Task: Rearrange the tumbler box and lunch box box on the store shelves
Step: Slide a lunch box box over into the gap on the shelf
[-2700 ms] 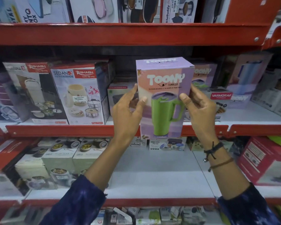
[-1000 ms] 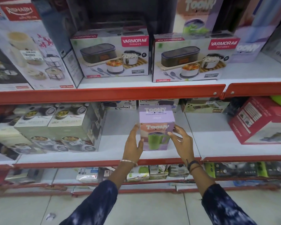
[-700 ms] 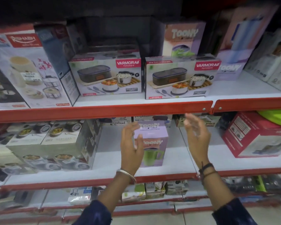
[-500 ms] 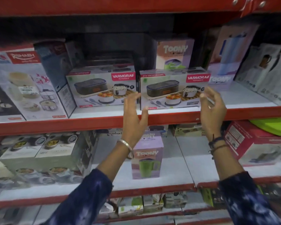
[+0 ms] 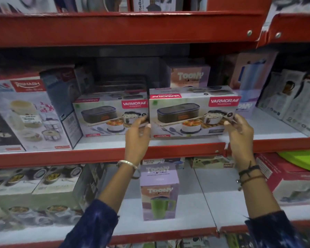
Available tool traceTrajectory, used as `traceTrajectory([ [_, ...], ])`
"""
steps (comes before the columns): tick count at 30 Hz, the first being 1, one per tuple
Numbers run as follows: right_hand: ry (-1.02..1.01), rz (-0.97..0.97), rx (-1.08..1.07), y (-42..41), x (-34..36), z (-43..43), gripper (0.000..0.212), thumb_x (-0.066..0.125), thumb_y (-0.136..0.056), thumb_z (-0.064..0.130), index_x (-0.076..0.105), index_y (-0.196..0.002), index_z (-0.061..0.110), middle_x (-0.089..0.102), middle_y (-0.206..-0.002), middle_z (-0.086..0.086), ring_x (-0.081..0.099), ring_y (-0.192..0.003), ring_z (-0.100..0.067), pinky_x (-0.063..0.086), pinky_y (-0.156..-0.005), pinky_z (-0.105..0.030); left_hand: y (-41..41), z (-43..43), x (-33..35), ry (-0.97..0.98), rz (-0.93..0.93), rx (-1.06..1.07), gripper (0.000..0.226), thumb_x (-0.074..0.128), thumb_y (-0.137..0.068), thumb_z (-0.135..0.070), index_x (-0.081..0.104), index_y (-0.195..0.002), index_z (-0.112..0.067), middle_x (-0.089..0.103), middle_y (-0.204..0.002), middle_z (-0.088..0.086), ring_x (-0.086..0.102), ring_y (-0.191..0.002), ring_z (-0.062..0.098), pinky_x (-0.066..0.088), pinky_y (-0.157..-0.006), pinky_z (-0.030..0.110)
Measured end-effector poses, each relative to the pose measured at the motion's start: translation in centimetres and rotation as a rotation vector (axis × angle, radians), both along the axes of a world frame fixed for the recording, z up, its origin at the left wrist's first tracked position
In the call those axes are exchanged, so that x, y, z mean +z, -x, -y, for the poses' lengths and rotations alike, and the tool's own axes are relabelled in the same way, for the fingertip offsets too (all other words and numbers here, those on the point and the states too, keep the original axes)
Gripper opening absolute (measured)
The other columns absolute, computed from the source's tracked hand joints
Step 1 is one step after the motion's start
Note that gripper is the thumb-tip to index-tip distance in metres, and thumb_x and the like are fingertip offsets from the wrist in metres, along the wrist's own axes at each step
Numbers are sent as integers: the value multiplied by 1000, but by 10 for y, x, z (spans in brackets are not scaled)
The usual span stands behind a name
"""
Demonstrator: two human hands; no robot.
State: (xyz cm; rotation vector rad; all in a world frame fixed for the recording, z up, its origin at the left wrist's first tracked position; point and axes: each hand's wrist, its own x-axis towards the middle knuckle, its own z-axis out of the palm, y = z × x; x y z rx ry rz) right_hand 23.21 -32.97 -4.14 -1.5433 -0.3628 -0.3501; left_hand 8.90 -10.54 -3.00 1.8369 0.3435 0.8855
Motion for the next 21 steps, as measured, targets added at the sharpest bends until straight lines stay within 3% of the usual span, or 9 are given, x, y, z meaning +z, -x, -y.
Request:
traceTrajectory([
  [3,-104,45,27,15,10,1,36,63,-88,12,60,-124,14,67,-120,-7,62,-112,-16,50,-93,-26,22,-8,4,72,122,48,22,56,-93,-13,63,-112,-20,68,-109,0,64,-104,20,54,-93,47],
  [6,-180,87,31,36,22,-6,31,65,-87,13,60,-117,22,67,-111,1,61,-101,-6,50,-80,-10,43,-16,10,77,188,94,16,58,-90,-26,66,-102,-33,69,-104,-6,66,-102,22,55,-90,54],
  [8,-173,124,32,49,24,-9,29,65,-87,15,60,-114,24,67,-107,0,62,-97,-6,49,-74,-8,57,-20,13,67,188,112,16,58,-87,-32,68,-100,-33,72,-103,-4,67,-99,22,57,-86,55],
  [10,-134,119,49,58,19,-9,27,67,-86,18,63,-112,23,69,-107,-6,65,-99,-15,53,-75,-13,70,-25,11,52,168,128,17,58,-87,-31,69,-99,-29,73,-102,-1,68,-96,21,58,-82,54],
  [13,-56,80,53,68,6,-6,28,70,-83,24,68,-110,18,72,-105,-9,68,-99,-23,58,-82,-35,88,-30,3,11,111,155,12,60,-89,-26,71,-95,-25,75,-98,1,70,-91,21,59,-78,54],
  [15,-22,61,57,76,-1,-4,31,71,-82,25,68,-111,14,73,-103,-10,69,-96,-25,57,-84,-42,96,-30,-1,43,76,155,13,61,-91,-20,71,-90,-27,75,-91,2,72,-85,22,61,-75,52],
  [18,-6,47,57,87,-8,-4,31,71,-82,24,68,-111,12,73,-100,-10,70,-93,-24,58,-79,-36,105,-31,-12,81,40,153,10,63,-86,-28,72,-84,-31,76,-87,0,73,-83,19,60,-76,51],
  [21,-4,40,62,95,-12,-7,30,70,-83,22,68,-111,13,73,-100,-9,70,-88,-20,58,-70,-23,110,-36,-25,80,16,149,28,58,-75,-50,71,-90,-31,77,-89,-1,73,-83,17,60,-78,51],
])
